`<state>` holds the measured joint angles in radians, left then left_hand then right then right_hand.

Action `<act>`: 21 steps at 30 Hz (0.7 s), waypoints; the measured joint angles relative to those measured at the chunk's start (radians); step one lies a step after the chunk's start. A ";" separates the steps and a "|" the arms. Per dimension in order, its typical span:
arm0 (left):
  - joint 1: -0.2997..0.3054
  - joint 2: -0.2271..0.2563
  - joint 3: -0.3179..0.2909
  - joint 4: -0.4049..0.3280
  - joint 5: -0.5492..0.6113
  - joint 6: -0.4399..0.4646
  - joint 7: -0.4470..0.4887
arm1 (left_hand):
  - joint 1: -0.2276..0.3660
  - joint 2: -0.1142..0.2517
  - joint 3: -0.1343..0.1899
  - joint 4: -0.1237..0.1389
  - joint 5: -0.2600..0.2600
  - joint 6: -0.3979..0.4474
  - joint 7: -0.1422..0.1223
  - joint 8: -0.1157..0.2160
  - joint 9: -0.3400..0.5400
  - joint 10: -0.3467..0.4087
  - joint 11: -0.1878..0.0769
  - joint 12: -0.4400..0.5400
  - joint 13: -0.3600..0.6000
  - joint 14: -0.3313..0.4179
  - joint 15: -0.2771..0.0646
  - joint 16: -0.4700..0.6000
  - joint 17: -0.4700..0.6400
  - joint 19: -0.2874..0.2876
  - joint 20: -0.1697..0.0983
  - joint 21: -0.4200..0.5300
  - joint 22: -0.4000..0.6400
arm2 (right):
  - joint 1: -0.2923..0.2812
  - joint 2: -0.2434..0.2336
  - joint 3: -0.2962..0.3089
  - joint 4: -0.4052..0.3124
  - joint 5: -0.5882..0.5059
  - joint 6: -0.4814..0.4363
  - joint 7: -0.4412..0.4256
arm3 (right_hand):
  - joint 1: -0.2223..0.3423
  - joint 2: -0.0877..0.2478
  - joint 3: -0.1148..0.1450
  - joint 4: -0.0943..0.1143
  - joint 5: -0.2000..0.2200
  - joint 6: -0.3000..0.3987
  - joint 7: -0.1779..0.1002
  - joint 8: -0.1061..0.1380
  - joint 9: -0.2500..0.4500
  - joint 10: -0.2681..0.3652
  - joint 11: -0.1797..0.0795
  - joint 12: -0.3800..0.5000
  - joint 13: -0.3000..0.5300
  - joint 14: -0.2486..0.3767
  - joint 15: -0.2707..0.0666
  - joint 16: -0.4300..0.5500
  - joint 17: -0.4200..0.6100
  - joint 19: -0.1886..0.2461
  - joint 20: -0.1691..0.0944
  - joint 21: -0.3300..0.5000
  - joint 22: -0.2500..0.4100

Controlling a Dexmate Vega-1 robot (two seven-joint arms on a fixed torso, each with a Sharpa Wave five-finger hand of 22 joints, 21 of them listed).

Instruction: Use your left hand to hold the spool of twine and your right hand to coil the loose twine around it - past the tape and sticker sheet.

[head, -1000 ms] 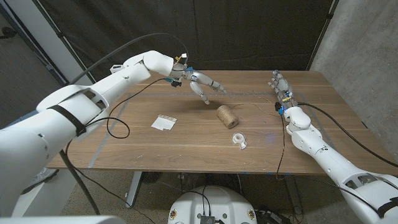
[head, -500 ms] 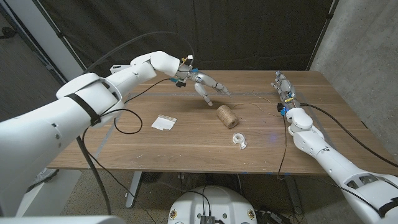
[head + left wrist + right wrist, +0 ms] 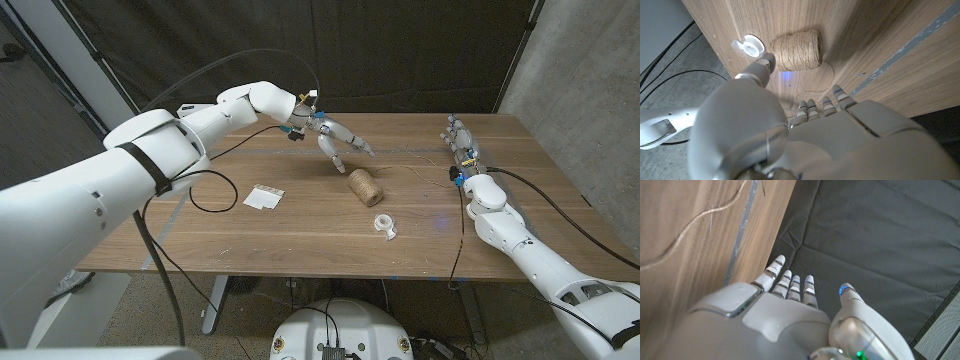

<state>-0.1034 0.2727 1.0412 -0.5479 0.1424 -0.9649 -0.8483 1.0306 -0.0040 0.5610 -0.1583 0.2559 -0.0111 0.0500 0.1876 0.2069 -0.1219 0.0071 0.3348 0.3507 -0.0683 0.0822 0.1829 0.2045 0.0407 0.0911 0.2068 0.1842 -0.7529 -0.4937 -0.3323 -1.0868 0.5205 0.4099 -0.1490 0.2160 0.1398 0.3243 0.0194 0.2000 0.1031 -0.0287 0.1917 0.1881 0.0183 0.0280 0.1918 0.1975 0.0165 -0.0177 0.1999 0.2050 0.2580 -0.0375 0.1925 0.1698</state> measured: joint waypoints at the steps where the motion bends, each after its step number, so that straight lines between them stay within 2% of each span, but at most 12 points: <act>1: 0.000 0.000 0.002 -0.003 0.001 0.000 0.000 | 0.000 0.000 0.000 0.000 -0.005 0.000 0.000 0.000 0.000 0.000 0.000 0.000 0.000 0.000 0.000 0.000 0.000 0.000 0.000 0.000 0.000 | 0.000 0.000 0.000 0.002 0.000 0.001 0.000 | 0.000 0.000 0.000 0.000 0.000 0.000 0.000 0.000 0.000 0.000 0.000 0.000 0.000 0.000 0.000 0.000 0.000 0.000 0.000 0.000 0.000; 21: -0.005 -0.011 0.036 -0.010 0.053 -0.014 0.041 | 0.000 0.000 -0.008 0.000 -0.007 -0.003 0.004 0.000 0.000 -0.001 0.009 0.005 0.005 0.000 0.000 0.007 0.000 -0.004 0.004 0.000 0.000 | 0.010 0.007 0.005 0.047 0.006 0.034 0.012 | 0.000 0.000 0.004 -0.004 0.000 -0.005 0.005 0.000 0.000 -0.003 0.004 0.000 0.000 0.000 0.000 0.001 0.000 0.000 0.000 0.000 0.000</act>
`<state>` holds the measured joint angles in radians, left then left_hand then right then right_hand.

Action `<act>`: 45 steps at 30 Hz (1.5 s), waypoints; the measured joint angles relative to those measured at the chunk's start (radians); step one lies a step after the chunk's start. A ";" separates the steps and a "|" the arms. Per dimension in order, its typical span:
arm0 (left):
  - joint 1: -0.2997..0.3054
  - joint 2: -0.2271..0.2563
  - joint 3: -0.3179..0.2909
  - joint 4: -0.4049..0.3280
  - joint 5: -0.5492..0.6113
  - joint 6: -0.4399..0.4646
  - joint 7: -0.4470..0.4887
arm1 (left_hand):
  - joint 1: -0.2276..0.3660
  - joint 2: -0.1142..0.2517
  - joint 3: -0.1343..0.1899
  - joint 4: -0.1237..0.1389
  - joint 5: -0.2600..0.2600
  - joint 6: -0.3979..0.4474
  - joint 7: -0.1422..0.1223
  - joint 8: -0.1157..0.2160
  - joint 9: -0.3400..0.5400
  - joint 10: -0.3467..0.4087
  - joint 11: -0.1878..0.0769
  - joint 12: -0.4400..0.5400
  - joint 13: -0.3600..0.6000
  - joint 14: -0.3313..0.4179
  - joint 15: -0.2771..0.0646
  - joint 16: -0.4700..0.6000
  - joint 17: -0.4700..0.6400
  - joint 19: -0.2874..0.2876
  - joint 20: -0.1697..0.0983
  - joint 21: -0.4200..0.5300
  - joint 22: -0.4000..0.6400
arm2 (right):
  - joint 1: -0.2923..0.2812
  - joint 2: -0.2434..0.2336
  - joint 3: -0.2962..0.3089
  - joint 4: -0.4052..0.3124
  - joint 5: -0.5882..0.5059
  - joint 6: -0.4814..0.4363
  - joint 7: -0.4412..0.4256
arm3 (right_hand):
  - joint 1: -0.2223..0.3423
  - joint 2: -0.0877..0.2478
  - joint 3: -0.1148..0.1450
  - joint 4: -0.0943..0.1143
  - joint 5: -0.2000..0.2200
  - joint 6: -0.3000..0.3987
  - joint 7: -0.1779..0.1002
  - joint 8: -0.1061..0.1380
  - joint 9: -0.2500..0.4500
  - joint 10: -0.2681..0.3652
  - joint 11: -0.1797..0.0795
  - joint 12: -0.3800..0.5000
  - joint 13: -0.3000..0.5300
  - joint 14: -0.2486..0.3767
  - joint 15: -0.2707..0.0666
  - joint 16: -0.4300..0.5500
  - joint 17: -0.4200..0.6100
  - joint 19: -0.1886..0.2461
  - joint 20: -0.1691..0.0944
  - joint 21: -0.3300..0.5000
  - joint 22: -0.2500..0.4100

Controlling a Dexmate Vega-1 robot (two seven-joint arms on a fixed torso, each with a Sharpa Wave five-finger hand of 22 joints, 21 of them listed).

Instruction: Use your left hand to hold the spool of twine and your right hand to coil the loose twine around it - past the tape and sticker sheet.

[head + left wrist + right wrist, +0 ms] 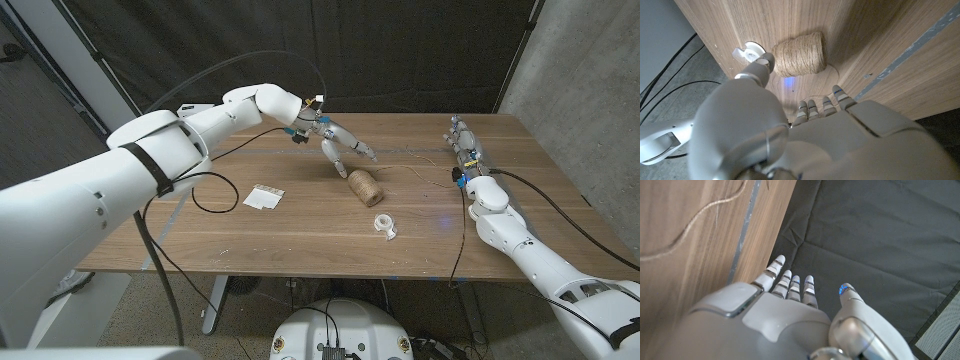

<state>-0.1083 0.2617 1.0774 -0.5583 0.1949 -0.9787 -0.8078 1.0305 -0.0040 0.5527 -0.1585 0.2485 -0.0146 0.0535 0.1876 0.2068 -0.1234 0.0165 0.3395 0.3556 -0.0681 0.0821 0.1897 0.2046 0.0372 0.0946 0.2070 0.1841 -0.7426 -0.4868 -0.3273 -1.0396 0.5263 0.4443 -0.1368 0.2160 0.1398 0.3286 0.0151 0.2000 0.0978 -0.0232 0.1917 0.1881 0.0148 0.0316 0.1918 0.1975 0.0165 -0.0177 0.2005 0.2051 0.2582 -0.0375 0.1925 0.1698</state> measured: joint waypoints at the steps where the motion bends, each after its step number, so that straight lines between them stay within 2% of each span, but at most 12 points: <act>1: 0.000 -0.001 0.001 0.000 0.004 -0.001 0.005 | 0.000 0.000 0.000 0.000 -0.005 0.000 0.000 0.003 0.000 0.000 0.000 0.001 0.000 0.000 0.000 0.000 0.000 0.000 0.000 0.000 0.000 | 0.001 0.001 0.001 0.003 0.000 0.001 0.000 | 0.000 0.000 0.000 0.000 0.000 0.000 0.000 0.000 0.000 0.000 0.000 0.000 0.000 0.000 0.000 0.000 0.000 0.000 0.000 0.000 0.000; 21: -0.006 -0.028 0.049 0.017 0.072 -0.021 0.085 | 0.011 0.000 0.000 0.000 -0.005 0.000 0.000 0.006 -0.002 0.000 0.000 0.005 0.004 0.000 0.000 0.000 0.003 0.004 -0.004 0.000 0.005 | 0.002 0.009 0.011 0.051 0.017 0.040 0.010 | -0.005 -0.005 0.000 0.000 0.000 -0.004 -0.004 0.000 0.000 0.000 0.000 0.000 0.000 -0.004 -0.004 0.000 0.000 -0.004 -0.004 0.000 0.000; 35: -0.007 -0.017 0.071 -0.002 0.141 -0.028 0.171 | 0.022 0.012 0.005 -0.004 -0.005 0.013 0.005 0.013 0.000 0.004 -0.004 0.020 0.009 0.010 -0.003 0.008 0.007 0.004 -0.004 0.006 0.005 | 0.002 0.027 0.028 0.104 0.030 0.080 0.001 | -0.005 -0.005 0.000 0.000 0.000 -0.004 -0.004 0.000 0.000 0.000 0.000 0.000 0.000 -0.003 -0.004 0.000 0.000 -0.004 -0.004 0.000 0.000; 45: -0.019 -0.026 0.097 0.038 0.184 -0.039 0.237 | 0.027 0.017 0.005 -0.004 -0.005 0.020 0.009 0.014 0.000 0.015 -0.004 0.024 0.013 0.013 -0.005 0.015 0.012 0.004 -0.003 0.006 0.005 | 0.016 0.046 0.031 0.153 0.034 0.102 -0.005 | -0.005 -0.005 0.000 0.000 -0.004 -0.003 -0.004 0.000 0.000 -0.007 0.001 0.000 0.000 -0.003 -0.004 0.000 0.000 -0.003 -0.004 0.000 0.000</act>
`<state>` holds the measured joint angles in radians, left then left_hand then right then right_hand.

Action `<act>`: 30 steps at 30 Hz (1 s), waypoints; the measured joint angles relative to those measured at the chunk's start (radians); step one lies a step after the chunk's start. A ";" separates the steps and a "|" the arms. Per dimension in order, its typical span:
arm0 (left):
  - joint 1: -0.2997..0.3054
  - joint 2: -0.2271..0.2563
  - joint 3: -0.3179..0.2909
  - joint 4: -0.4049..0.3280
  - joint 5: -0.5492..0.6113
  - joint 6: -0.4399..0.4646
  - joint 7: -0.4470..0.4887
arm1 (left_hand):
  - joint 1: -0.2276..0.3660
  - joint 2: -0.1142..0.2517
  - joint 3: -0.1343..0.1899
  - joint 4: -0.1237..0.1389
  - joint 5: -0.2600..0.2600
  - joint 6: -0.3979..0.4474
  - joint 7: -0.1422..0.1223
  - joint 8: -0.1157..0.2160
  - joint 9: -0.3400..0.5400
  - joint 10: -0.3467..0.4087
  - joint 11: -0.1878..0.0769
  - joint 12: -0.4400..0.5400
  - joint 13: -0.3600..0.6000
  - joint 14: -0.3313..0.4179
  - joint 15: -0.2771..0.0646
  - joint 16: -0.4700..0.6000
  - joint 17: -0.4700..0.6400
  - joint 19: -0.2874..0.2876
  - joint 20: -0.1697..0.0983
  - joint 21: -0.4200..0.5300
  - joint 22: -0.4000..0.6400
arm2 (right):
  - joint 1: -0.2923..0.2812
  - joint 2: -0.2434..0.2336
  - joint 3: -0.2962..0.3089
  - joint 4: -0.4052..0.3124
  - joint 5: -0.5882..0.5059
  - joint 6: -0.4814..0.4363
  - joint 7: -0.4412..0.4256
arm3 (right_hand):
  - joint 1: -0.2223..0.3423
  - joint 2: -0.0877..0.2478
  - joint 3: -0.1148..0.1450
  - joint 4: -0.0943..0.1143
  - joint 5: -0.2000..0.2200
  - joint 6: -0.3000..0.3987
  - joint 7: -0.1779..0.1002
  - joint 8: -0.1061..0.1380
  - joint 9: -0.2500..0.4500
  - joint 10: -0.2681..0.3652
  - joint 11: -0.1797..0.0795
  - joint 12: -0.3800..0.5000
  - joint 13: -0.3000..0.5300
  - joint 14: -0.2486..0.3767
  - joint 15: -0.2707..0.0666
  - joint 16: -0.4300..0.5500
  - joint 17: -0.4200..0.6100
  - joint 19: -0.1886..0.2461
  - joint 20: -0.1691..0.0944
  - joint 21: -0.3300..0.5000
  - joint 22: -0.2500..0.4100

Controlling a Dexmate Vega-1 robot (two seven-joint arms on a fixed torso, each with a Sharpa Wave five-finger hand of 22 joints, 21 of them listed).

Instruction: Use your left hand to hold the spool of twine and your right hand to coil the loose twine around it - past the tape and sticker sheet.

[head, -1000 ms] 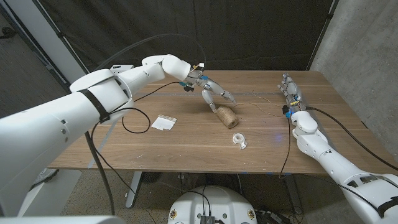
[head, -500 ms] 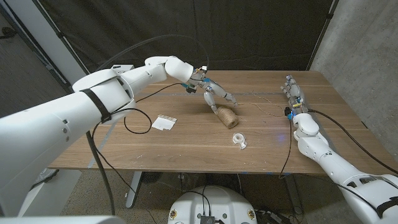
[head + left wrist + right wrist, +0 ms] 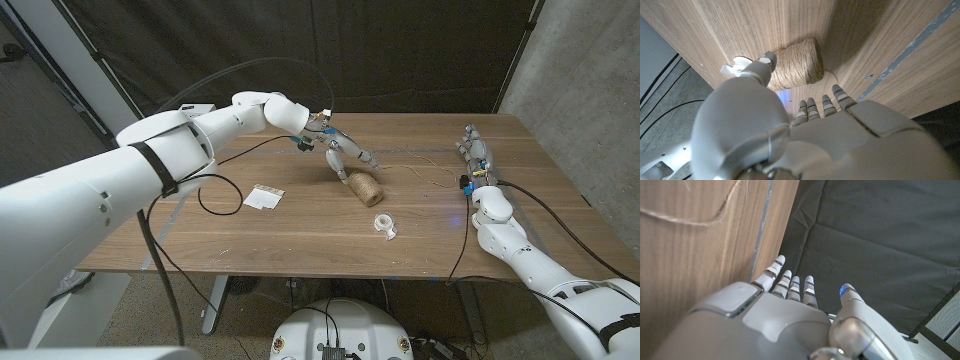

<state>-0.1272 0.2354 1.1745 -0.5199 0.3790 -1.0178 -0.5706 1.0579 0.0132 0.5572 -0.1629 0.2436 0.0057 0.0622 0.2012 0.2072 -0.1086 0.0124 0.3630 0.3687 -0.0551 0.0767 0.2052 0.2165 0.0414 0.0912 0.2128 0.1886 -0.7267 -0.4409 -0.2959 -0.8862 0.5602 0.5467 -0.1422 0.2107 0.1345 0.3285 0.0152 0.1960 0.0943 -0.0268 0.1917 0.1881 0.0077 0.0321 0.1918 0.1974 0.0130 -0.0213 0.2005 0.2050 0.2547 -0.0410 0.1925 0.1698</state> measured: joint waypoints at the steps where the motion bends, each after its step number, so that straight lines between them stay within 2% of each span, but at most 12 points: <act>1: -0.002 -0.001 0.004 0.006 0.005 -0.002 0.015 | 0.000 0.000 0.000 0.000 0.000 0.006 -0.002 0.000 0.000 0.006 -0.001 0.004 0.001 0.008 0.000 0.000 0.000 0.006 -0.002 0.000 0.000 | 0.002 0.001 0.000 0.005 0.000 0.003 0.000 | 0.000 0.000 0.000 0.000 0.000 0.000 0.000 0.000 0.000 -0.001 0.001 0.000 0.000 0.000 0.000 0.000 0.000 0.000 0.000 0.000 0.000; 5: -0.008 -0.004 0.019 0.022 0.005 -0.002 0.015 | 0.000 0.000 0.008 0.000 0.000 0.011 -0.001 0.007 0.000 0.012 -0.002 0.014 0.001 0.015 -0.004 0.006 0.005 0.011 0.000 0.003 0.000 | 0.002 0.001 0.000 0.005 0.002 0.010 0.000 | 0.000 0.000 0.000 0.000 0.000 0.000 0.000 0.000 0.000 -0.001 0.001 0.000 0.000 0.000 0.000 0.000 0.000 0.000 0.000 0.000 0.000; 6: -0.009 -0.004 0.021 0.024 0.026 -0.011 0.064 | 0.000 0.000 0.008 0.000 0.000 0.014 -0.004 0.007 0.000 0.012 -0.002 0.015 0.001 0.016 -0.005 0.006 0.005 0.013 0.002 0.006 0.000 | 0.010 0.008 0.000 0.027 0.002 0.012 0.001 | 0.000 0.000 0.000 0.000 0.000 0.000 0.000 0.000 0.000 -0.001 0.001 0.000 0.000 0.000 0.000 0.000 0.000 0.000 0.000 0.000 0.000; 12: -0.019 -0.013 0.045 0.045 0.046 -0.016 0.113 | 0.004 0.004 0.008 0.000 0.000 0.021 0.000 0.007 0.000 0.018 -0.007 0.015 0.005 0.020 -0.002 0.006 0.005 0.020 -0.002 0.006 0.000 | 0.023 0.019 0.002 0.062 0.008 0.029 0.008 | 0.000 0.000 0.000 0.000 0.000 0.000 0.000 0.000 0.000 -0.001 0.001 0.000 0.000 0.000 0.000 0.000 0.000 0.000 0.000 0.000 0.000; 19: -0.028 -0.027 0.073 0.066 0.056 -0.016 0.143 | 0.004 0.004 0.008 0.000 0.000 0.026 -0.005 0.007 0.000 0.023 -0.002 0.022 0.005 0.025 -0.003 0.010 0.009 0.020 -0.002 0.006 0.000 | 0.033 0.028 0.004 0.096 0.015 0.047 0.016 | 0.000 0.000 0.004 -0.004 0.000 0.000 0.000 0.000 0.000 -0.001 0.001 0.000 0.000 0.000 0.000 0.000 0.000 0.000 0.000 0.000 0.000; 24: -0.033 -0.037 0.092 0.077 0.060 -0.016 0.161 | 0.004 0.004 0.008 0.000 0.000 0.030 -0.001 0.007 0.000 0.029 -0.007 0.026 0.007 0.029 -0.007 0.010 0.009 0.020 -0.002 0.006 0.000 | 0.036 0.033 0.007 0.115 0.019 0.059 0.020 | 0.000 0.000 0.004 -0.004 0.000 0.000 0.000 0.000 0.000 -0.001 0.001 0.000 0.000 0.000 0.000 0.000 0.000 0.000 0.000 0.000 0.000; 30: -0.035 -0.041 0.109 0.080 0.066 -0.014 0.181 | 0.004 0.004 0.012 0.004 0.004 0.044 -0.009 0.015 0.000 0.039 -0.007 0.034 0.010 0.043 -0.007 0.013 0.014 0.032 -0.004 0.006 0.005 | 0.043 0.038 0.011 0.141 0.024 0.075 0.023 | 0.000 0.000 0.004 -0.004 0.000 0.000 0.000 0.000 0.000 -0.001 0.001 0.000 0.000 0.000 0.000 0.000 0.000 0.000 0.000 0.000 0.000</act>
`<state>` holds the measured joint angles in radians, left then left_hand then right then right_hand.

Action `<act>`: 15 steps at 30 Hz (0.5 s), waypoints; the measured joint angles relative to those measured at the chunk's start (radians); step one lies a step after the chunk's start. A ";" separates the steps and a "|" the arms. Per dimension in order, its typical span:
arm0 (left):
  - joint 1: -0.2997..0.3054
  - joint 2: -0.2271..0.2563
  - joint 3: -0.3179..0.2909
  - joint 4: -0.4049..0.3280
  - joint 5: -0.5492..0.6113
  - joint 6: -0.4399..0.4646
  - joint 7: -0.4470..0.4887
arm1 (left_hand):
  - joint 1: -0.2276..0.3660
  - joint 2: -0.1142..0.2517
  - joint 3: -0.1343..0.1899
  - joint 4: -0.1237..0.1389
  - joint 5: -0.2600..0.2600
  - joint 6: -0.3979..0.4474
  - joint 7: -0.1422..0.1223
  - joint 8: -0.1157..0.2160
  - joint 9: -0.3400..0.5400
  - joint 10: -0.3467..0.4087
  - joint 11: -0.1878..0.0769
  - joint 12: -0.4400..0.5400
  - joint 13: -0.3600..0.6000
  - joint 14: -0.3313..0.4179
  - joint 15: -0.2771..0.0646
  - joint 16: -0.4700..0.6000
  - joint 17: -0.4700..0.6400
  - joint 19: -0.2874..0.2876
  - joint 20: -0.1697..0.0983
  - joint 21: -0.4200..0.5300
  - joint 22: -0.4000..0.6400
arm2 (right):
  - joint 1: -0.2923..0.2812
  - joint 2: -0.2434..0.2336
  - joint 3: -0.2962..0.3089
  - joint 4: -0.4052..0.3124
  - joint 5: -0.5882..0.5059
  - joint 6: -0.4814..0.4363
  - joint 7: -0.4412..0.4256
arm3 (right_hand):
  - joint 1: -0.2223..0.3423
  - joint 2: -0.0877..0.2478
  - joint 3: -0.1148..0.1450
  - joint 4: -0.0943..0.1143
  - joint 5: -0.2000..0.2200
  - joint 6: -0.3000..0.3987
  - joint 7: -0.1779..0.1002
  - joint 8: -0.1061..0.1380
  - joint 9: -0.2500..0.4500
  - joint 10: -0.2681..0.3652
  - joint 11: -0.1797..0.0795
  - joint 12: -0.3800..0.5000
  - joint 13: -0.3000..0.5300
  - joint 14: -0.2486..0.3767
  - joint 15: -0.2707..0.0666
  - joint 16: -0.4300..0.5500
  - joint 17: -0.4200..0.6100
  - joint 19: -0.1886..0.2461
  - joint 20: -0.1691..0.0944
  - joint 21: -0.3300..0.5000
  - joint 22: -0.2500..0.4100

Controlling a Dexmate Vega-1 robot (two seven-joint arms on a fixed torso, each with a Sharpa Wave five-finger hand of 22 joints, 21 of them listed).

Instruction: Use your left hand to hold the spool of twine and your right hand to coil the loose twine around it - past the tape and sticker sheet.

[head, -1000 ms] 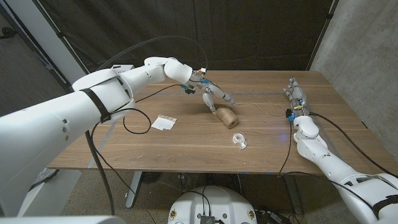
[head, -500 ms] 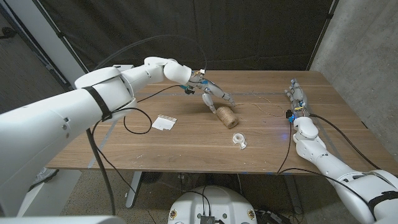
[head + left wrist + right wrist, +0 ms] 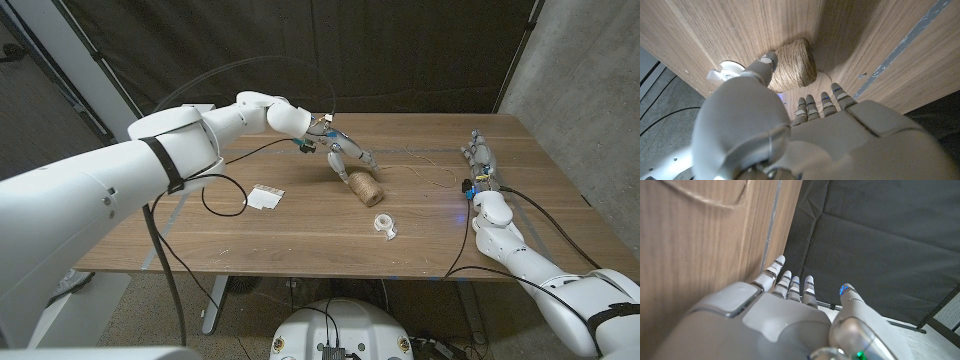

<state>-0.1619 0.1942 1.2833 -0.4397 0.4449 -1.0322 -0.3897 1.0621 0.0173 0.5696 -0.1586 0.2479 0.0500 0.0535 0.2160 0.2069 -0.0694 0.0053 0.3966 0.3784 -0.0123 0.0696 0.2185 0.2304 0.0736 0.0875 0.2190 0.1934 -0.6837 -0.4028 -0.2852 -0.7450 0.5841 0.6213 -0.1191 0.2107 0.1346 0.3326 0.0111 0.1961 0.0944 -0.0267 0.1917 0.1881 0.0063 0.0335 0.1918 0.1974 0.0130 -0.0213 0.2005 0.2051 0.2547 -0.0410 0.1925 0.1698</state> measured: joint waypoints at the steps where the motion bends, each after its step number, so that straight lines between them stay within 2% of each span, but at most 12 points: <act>1: 0.000 -0.001 0.003 0.000 0.001 0.000 0.005 | 0.000 0.000 0.000 0.000 0.000 0.002 0.002 0.000 0.000 0.000 0.000 0.000 0.000 0.000 0.000 0.000 0.000 0.000 0.000 0.000 0.000 | 0.003 0.002 0.001 0.011 0.001 0.007 0.002 | 0.000 0.000 0.000 0.000 0.000 0.000 0.000 0.000 0.000 0.000 0.000 0.000 0.000 0.000 0.000 0.000 0.000 0.000 0.000 0.000 0.000; 4: 0.000 -0.002 0.009 0.001 0.003 0.001 0.010 | 0.000 0.000 0.000 0.000 0.000 0.006 0.005 0.000 0.000 0.008 -0.007 0.008 0.004 0.000 0.000 0.004 0.000 0.000 0.000 0.000 0.000 | 0.007 0.004 0.004 0.023 0.004 0.017 0.004 | 0.000 0.000 0.000 0.000 0.000 0.000 0.000 0.000 0.000 0.000 0.000 0.000 0.000 0.000 0.000 0.000 0.000 0.000 0.000 0.000 0.000; 11: -0.001 -0.006 0.023 0.003 0.006 0.002 0.015 | 0.000 0.000 0.003 -0.003 0.000 0.015 0.004 0.000 0.005 0.014 0.000 0.016 0.005 0.005 -0.005 0.004 0.005 0.000 0.000 0.000 0.000 | 0.009 0.006 0.006 0.036 0.009 0.038 0.007 | 0.000 0.000 0.000 0.000 0.000 0.000 0.000 0.000 0.000 0.000 0.000 0.000 0.000 0.000 0.000 0.000 0.000 0.000 0.000 0.000 0.000; 15: -0.002 -0.009 0.031 0.006 0.014 0.009 0.019 | 0.000 0.000 0.003 -0.003 0.000 0.015 0.004 0.000 0.005 0.014 0.000 0.016 0.009 0.005 -0.005 0.004 0.005 0.000 0.000 0.000 0.000 | 0.019 0.012 0.010 0.072 0.012 0.049 0.010 | -0.005 -0.005 0.000 0.000 0.000 0.000 0.000 0.000 0.000 0.000 0.000 0.000 0.000 0.000 0.000 0.000 0.000 0.000 0.000 0.000 0.000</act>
<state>-0.1641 0.1855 1.3143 -0.4337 0.4584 -1.0234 -0.3705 1.0620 0.0173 0.5727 -0.1615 0.2478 0.0646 0.0574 0.2164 0.2120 -0.0552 0.0052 0.4123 0.3876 -0.0069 0.0641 0.2221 0.2350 0.0735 0.0875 0.2190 0.1935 -0.6643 -0.3905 -0.2748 -0.6729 0.5962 0.6700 -0.1086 0.2054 0.1292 0.3326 0.0111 0.1961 0.0944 -0.0268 0.1917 0.1881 0.0063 0.0335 0.1918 0.1973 0.0130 -0.0213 0.2005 0.2051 0.2547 -0.0410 0.1925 0.1699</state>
